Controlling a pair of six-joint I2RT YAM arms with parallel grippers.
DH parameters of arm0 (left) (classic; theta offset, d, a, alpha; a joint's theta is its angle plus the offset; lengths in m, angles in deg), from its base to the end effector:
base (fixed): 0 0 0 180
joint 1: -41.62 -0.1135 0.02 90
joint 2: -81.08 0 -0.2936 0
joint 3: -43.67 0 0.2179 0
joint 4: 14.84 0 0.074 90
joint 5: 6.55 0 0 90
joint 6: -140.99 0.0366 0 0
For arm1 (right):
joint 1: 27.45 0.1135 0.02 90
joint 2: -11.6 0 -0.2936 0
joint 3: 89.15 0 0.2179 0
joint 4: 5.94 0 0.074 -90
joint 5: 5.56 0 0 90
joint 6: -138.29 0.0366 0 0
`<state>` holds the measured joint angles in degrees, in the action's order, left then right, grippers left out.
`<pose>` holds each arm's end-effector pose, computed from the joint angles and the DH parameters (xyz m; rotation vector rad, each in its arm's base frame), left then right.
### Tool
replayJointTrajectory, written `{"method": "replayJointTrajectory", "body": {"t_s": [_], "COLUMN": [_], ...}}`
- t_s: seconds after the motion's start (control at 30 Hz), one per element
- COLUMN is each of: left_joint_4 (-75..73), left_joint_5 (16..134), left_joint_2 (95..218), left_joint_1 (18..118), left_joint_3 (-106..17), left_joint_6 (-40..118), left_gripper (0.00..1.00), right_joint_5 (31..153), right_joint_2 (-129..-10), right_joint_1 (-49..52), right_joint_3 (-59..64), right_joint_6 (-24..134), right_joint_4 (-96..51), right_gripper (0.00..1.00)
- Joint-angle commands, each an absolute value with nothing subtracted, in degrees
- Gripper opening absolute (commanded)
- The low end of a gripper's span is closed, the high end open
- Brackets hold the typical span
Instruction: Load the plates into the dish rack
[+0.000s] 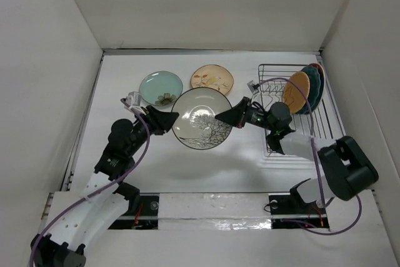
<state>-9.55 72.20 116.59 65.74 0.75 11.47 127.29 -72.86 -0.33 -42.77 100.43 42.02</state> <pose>0.0947 -0.0502 0.3162 -0.0529 1.6264 -1.0212 0.2223 0.1418 0.2886 -0.3624 1.6338 1.6086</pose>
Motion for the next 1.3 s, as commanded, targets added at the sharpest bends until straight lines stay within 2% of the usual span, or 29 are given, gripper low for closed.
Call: {"method": "replayJointTrajectory", "body": {"t_s": [0.0,0.03,0.13,0.23,0.3,0.4,0.43,0.5,0.53,0.67,0.93,1.27], "left_joint_4": [-10.3,-9.1,-4.1,0.3,3.2,4.8,4.8,4.1,3.9,3.3,3.9,4.0], "left_joint_5": [70.3,70.6,73.0,76.1,78.2,77.6,77.4,76.9,76.8,76.8,77.8,78.1], "left_joint_2": [112.9,112.2,109.6,107.3,105.6,103.6,103.1,101.7,101.3,100.2,99.3,98.2], "left_joint_1": [66.8,66.8,66.8,66.8,66.8,66.8,66.8,66.8,66.8,66.8,68.1,69.1], "left_joint_3": [-6.4,-7.9,-10.9,-13.2,-13.8,-13.6,-12.6,-11.0,-9.9,-9.0,-9.1,-9.0], "left_joint_6": [14.3,16.3,19.1,23.6,27.2,30.4,30.8,31.4,31.9,33.8,34.9,35.1], "left_gripper": [0.30,0.47,0.73,0.81,0.82,0.82,0.82,0.82,0.82,0.82,0.82,0.82], "right_joint_5": [127.7,125.1,118.7,114.2,110.9,97.8,88.4,78.9,71.4,59.6,49.4,52.6], "right_joint_2": [-64.8,-60.8,-55.5,-49.9,-46.3,-42.3,-41.8,-41.2,-41.0,-42.0,-48.2,-56.9], "right_joint_1": [0.9,0.3,-1.1,-5.0,-8.0,-12.1,-12.7,-12.7,-12.7,-15.1,-18.6,-24.4], "right_joint_3": [-39.4,-38.5,-33.8,-30.9,-28.9,-22.4,-20.6,-15.9,-15.0,-11.4,-6.0,-9.1], "right_joint_6": [94.9,92.1,86.5,84.6,83.0,75.4,70.8,67.1,64.1,59.5,52.2,44.8], "right_joint_4": [34.6,30.8,15.5,8.1,0.4,-14.3,-17.6,-25.0,-26.0,-29.0,-28.3,-15.6], "right_gripper": [0.00,0.00,0.00,0.00,0.00,0.00,0.00,0.00,0.00,0.00,0.00,0.00]}}
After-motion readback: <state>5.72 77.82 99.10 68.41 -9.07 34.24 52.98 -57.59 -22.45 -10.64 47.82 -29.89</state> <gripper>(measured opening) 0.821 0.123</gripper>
